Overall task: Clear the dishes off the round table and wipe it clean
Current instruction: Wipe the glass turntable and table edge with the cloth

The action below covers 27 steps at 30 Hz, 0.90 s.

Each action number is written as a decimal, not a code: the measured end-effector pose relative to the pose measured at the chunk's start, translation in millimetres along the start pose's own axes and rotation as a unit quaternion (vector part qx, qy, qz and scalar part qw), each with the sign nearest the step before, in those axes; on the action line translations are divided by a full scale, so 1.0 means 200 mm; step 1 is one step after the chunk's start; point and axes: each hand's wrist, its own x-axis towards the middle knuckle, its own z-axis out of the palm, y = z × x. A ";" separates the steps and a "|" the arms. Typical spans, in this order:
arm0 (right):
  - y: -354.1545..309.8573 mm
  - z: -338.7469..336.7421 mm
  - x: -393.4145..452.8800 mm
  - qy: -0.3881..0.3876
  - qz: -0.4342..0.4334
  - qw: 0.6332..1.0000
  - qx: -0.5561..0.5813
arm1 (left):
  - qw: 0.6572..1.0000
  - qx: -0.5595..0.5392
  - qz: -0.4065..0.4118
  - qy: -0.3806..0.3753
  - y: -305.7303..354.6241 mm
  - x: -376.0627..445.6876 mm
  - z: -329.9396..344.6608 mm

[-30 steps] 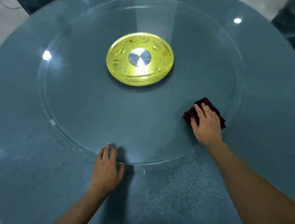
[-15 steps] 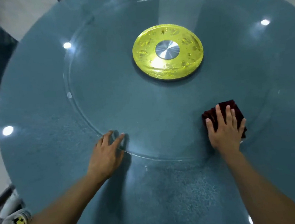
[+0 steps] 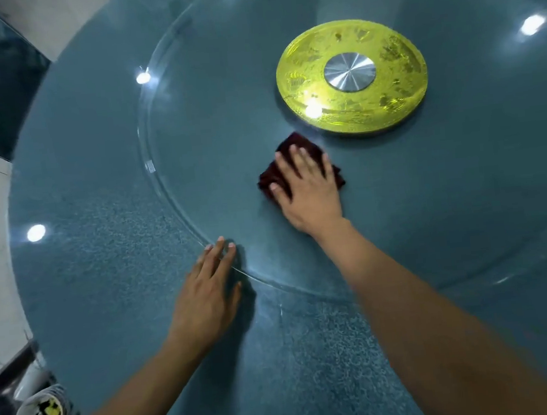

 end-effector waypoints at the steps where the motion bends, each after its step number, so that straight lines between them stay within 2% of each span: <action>1: -0.11 0.02 -0.05 -0.006 -0.039 0.999 0.005 | 1.000 -0.002 -0.007 0.008 0.01 0.00 0.01; 4: -0.29 0.05 -0.24 -0.031 -0.111 0.993 0.003 | 0.999 -0.014 -0.037 -0.003 0.03 0.00 0.02; 7: -0.12 0.02 -0.28 -0.022 -0.136 0.990 0.005 | 0.998 -0.025 -0.061 -0.010 0.04 0.01 0.03; 9: 0.11 0.00 -0.21 0.004 -0.069 0.997 -0.014 | 0.998 -0.025 -0.065 0.003 0.04 0.01 0.04; 12: 0.52 -0.09 -0.01 0.012 0.088 0.995 -0.041 | 0.998 -0.022 -0.060 0.013 0.04 0.00 0.06; 15: 0.57 -0.13 0.08 0.014 0.148 0.989 -0.023 | 0.997 -0.024 -0.062 0.030 0.06 0.00 0.08; 17: 0.36 -0.09 -0.01 0.036 0.105 0.993 -0.027 | 0.997 -0.033 -0.067 0.032 0.07 0.00 0.08; 19: 0.09 -0.03 -0.22 0.034 0.002 0.999 -0.028 | 0.996 -0.043 -0.066 0.036 0.06 0.01 0.08; 22: -0.17 0.00 -0.53 -0.026 -0.121 0.992 -0.004 | 0.996 -0.051 -0.066 0.033 0.03 0.03 0.08; 25: -0.06 -0.03 -0.49 -0.052 -0.190 0.980 -0.001 | 0.995 -0.054 -0.065 0.046 0.00 0.05 0.09; 27: 0.12 -0.04 -0.31 -0.025 -0.134 0.990 -0.015 | 0.995 -0.053 -0.057 0.061 -0.02 0.05 0.10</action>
